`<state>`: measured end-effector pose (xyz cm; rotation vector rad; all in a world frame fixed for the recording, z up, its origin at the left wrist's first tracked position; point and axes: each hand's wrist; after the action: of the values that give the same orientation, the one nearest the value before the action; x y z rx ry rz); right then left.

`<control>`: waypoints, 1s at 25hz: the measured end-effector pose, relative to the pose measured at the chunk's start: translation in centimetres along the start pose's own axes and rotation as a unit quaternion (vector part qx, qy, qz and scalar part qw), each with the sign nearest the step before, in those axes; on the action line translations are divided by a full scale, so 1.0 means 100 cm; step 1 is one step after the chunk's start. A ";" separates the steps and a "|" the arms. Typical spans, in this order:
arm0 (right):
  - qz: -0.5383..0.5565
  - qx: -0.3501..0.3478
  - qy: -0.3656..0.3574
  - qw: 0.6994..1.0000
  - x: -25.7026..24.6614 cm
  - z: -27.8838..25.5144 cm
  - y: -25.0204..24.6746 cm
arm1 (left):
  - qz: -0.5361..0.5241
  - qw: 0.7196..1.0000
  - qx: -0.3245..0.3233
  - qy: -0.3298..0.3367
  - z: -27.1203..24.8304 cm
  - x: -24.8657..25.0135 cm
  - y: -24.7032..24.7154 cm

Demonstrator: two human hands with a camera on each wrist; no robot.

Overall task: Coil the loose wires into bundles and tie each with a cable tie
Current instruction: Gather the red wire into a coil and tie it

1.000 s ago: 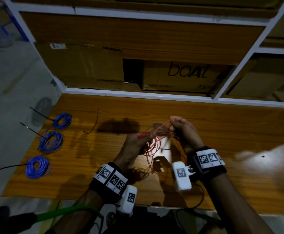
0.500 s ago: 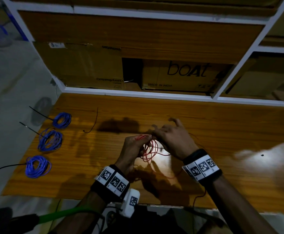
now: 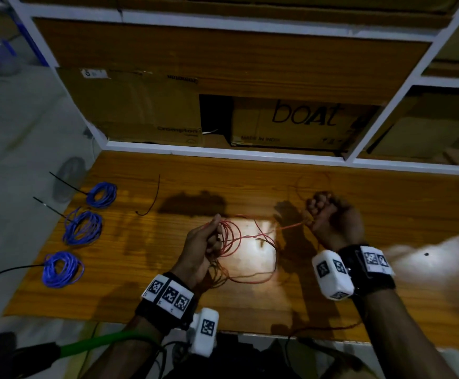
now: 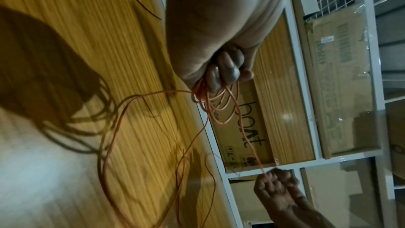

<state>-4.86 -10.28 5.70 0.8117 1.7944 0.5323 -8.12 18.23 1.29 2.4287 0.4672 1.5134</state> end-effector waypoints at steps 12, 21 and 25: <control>-0.476 0.253 -0.128 0.832 0.028 0.006 -0.050 | 0.002 0.999 -0.003 0.038 0.001 0.011 0.010; -0.704 -0.271 -0.079 0.652 0.108 -0.031 0.029 | 0.048 0.991 -0.025 0.122 -0.004 0.035 0.031; -0.566 -0.284 0.003 0.774 0.126 -0.026 0.016 | -0.022 0.994 -0.043 0.100 -0.010 0.042 0.030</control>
<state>-9.70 0.19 -0.26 -0.7136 1.6290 0.2067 -6.84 17.14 6.29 2.1981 0.4784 1.7300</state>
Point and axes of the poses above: each hand's wrist, its own z-axis towards the middle knuckle, its own y-axis out of the palm, x = y × z, and after that the axes turned 2 degrees about y, right-handed
